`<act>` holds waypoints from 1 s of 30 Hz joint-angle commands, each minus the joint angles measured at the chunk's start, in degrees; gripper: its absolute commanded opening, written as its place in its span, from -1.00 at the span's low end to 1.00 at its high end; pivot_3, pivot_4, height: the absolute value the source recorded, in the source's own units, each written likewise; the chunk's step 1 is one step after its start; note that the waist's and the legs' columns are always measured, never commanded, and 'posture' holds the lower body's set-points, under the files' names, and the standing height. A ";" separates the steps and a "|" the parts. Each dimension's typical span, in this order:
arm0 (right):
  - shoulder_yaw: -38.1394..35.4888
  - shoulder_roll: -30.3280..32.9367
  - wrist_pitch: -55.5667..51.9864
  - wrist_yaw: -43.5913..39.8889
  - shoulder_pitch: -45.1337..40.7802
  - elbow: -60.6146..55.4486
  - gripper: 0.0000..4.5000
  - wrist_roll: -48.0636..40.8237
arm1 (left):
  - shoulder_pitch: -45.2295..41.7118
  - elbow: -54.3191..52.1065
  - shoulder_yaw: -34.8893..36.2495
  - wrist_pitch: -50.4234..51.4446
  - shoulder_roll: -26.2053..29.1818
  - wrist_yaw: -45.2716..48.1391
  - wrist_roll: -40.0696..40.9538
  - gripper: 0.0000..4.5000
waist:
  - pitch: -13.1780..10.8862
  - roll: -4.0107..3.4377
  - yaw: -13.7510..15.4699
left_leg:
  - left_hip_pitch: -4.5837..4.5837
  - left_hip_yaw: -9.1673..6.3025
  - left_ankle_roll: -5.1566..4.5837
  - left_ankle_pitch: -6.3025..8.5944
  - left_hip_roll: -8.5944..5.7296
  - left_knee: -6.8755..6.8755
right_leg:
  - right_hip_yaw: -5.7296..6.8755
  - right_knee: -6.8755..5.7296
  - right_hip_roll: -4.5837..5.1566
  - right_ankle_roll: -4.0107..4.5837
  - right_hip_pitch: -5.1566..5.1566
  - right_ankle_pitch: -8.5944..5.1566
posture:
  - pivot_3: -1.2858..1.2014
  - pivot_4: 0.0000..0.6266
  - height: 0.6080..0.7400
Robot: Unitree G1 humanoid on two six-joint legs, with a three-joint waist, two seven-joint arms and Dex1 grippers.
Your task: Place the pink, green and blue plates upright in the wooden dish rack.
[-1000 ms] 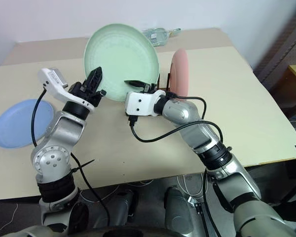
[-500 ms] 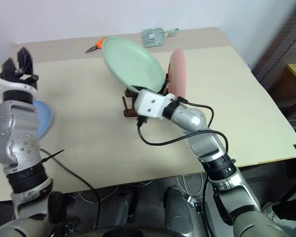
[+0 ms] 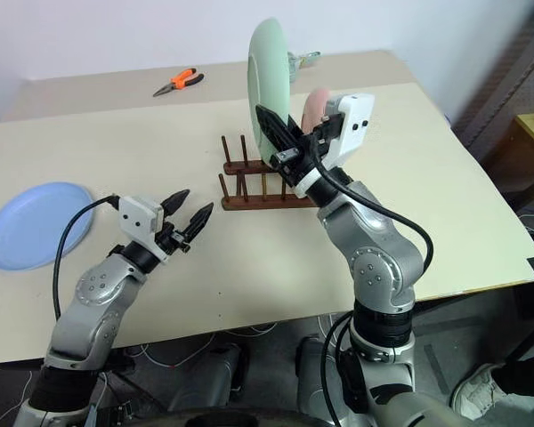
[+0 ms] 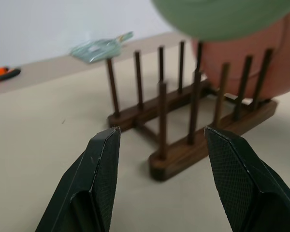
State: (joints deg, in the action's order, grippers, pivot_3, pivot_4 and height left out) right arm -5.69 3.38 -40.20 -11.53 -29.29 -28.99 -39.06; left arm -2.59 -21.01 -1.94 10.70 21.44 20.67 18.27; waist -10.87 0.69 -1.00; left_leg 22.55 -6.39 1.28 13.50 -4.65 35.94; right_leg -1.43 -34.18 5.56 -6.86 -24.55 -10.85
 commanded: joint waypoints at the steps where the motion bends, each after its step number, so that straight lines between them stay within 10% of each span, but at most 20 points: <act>1: 0.53 0.37 -0.60 1.01 -0.06 -0.99 -1.00 -1.10 | 0.26 -2.56 0.56 0.28 -0.61 0.89 0.69 0.25 | 0.00 0.00 0.04 | 0.00 0.00 0.00 0.00 0.00 0.01 | 0.00 0.00 0.00 -0.03 0.00 0.02 | 0.03 -0.52 0.99; 9: 1.75 2.20 -3.47 3.14 -2.22 4.73 -1.00 1.35 | 1.00 -2.34 0.75 -0.08 -1.20 0.88 -1.17 0.25 | 0.00 0.00 0.04 | 0.00 0.03 0.00 0.00 0.00 0.03 | 0.00 0.00 -0.01 -0.05 0.02 0.02 | 0.03 -0.52 0.99; 16: 5.98 7.31 2.78 -0.07 -4.95 4.49 0.66 9.57 | 1.06 -2.00 1.96 1.81 -2.34 0.81 0.25 0.51 | 0.00 0.00 0.11 | 0.00 0.05 -0.01 0.00 0.00 0.04 | 0.01 0.00 -0.01 -0.07 0.03 0.03 | 0.03 -0.52 0.99; 20: 9.90 13.30 11.25 -4.87 -7.70 4.05 0.67 17.97 | -0.38 -0.73 6.08 2.95 -4.54 -2.67 1.86 0.97 | -0.01 0.00 0.09 | 0.00 0.06 -0.01 0.00 0.00 0.06 | 0.02 0.01 -0.01 -0.08 0.03 0.03 | 0.03 -0.52 0.99; 30: 18.77 22.41 25.19 -20.39 -9.44 7.17 0.99 28.31 | -14.66 10.47 47.53 6.93 -12.47 -52.20 4.65 1.00 | 0.04 0.12 -0.22 | -0.03 0.03 0.00 0.00 0.08 0.07 | 0.05 0.05 -0.07 -0.18 0.08 0.08 | 0.03 -0.52 0.99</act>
State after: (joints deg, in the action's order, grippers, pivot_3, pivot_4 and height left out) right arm 11.53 25.81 -17.52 -30.20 -39.35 -21.92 -12.05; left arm -17.65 -10.07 36.64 17.28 9.15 -22.80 21.07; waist -10.83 0.81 -1.23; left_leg 22.49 -6.34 1.30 13.51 -4.55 36.02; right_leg -1.39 -34.14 5.49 -7.05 -24.48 -10.77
